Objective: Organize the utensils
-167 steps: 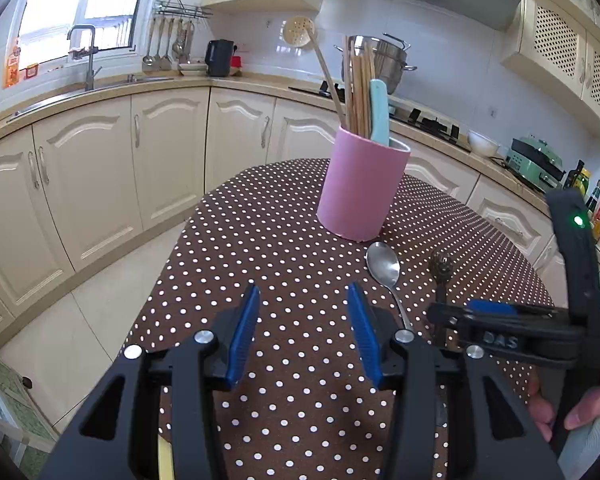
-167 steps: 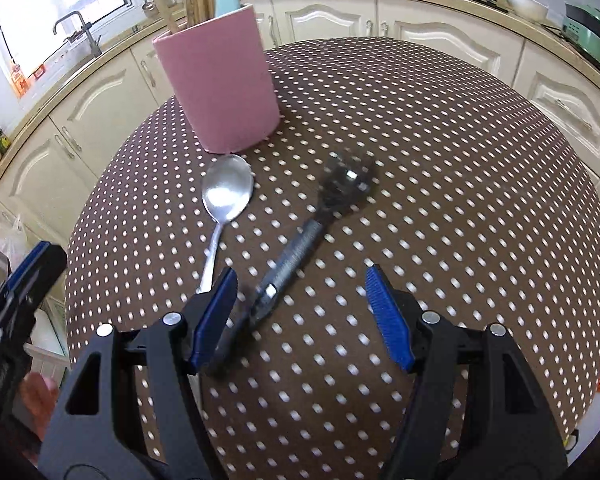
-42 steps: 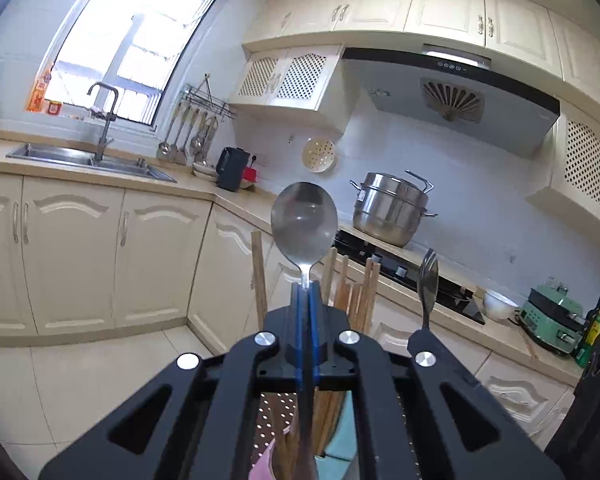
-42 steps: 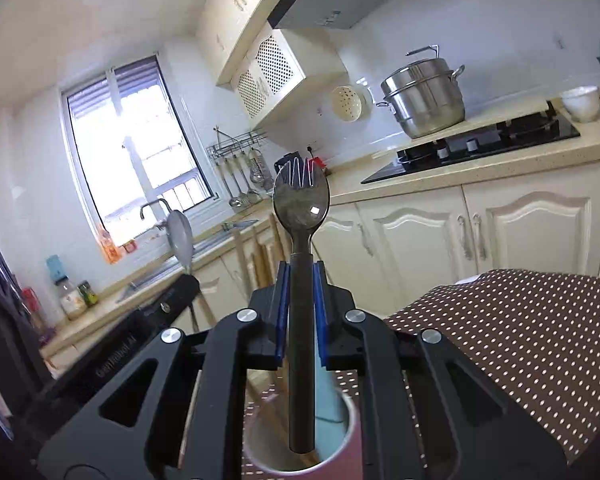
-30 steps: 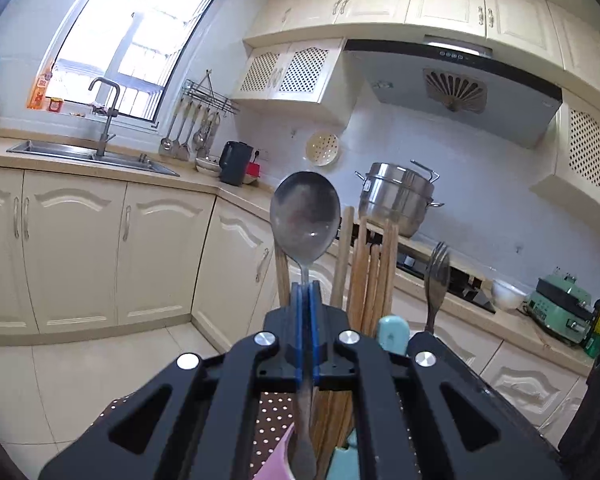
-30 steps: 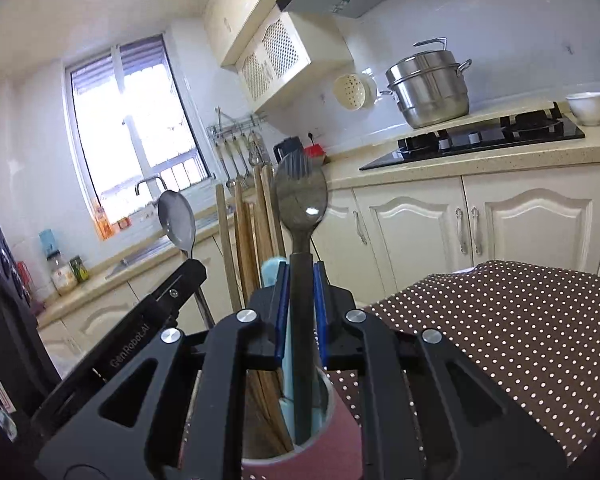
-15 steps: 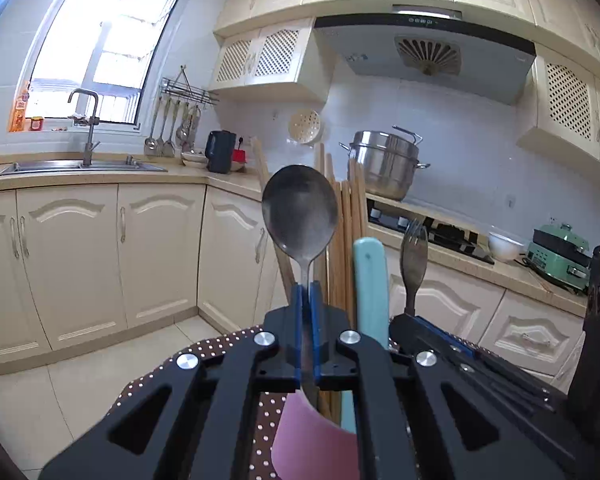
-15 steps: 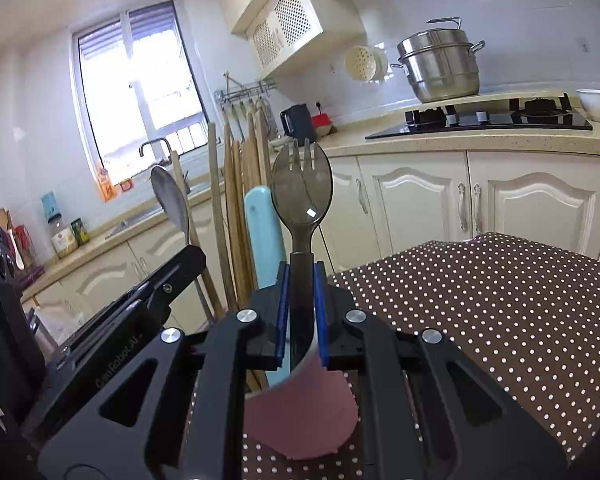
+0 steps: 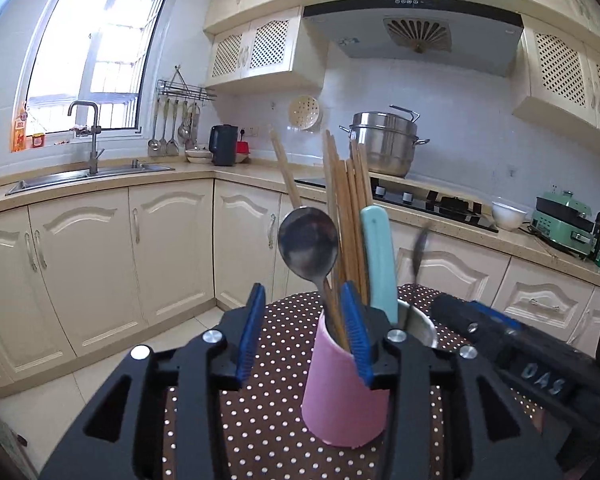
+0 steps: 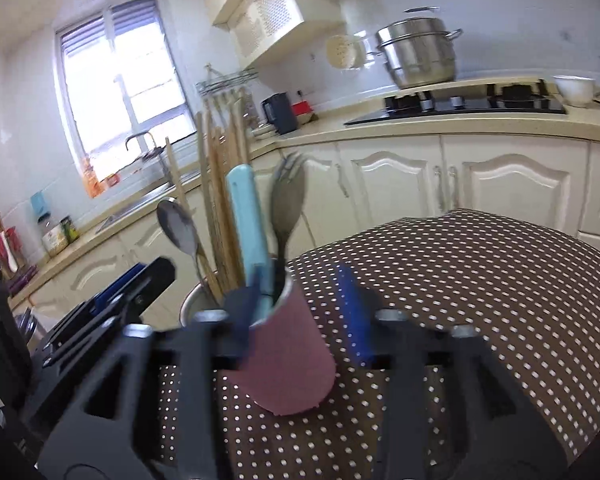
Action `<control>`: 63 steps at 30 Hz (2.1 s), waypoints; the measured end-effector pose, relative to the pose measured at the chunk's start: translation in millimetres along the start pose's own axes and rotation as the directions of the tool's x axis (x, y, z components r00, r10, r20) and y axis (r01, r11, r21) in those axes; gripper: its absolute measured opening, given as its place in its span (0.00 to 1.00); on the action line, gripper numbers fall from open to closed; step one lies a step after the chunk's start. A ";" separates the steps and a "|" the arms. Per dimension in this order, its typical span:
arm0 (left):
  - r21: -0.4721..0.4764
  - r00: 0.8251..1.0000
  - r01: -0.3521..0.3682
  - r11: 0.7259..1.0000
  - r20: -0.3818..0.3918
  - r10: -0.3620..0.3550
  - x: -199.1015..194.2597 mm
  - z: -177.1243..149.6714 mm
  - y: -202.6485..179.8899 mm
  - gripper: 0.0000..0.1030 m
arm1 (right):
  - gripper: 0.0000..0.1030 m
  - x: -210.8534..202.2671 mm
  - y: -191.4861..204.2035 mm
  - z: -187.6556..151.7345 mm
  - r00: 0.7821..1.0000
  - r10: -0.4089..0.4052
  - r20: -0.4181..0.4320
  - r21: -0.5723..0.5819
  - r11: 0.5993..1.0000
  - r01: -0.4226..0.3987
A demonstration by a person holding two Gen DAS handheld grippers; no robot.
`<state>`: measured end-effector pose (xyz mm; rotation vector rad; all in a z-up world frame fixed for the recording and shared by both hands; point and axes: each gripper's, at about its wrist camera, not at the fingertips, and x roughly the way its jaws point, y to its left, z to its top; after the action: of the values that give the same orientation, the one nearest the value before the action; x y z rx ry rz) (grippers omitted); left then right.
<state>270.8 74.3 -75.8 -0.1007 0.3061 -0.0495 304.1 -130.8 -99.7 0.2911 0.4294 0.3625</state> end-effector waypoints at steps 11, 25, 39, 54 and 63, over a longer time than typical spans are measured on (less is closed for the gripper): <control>0.022 1.000 -0.001 1.000 0.003 0.001 -56.8 -11.9 -5.2 0.44 | 0.55 -64.9 -12.0 -5.9 0.999 -0.019 0.041 0.042 0.999 0.017; 0.102 1.000 0.013 0.995 0.020 -0.016 -158.1 -33.9 -28.8 0.44 | 0.55 -163.0 23.6 -38.6 0.997 -0.019 0.070 -0.076 0.997 0.024; 0.118 1.000 0.023 0.993 0.017 -0.025 -234.6 -58.9 -39.6 0.44 | 0.55 -222.2 39.6 -70.7 0.997 -0.058 0.049 -0.122 0.991 0.064; 0.116 0.998 0.042 0.992 0.041 -0.047 -288.0 -44.1 -52.6 0.44 | 0.60 -284.3 62.0 -75.9 0.989 -0.054 0.135 -0.194 0.978 0.080; 0.121 0.994 0.054 0.991 0.087 -0.064 -308.2 -31.2 -67.6 0.51 | 0.73 -312.5 71.0 -63.9 0.981 -0.039 0.189 -0.182 0.981 0.074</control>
<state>-34.4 23.9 -6.4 0.0062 0.2087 -0.1214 -9.4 -179.4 -21.1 0.1261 0.2181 0.3141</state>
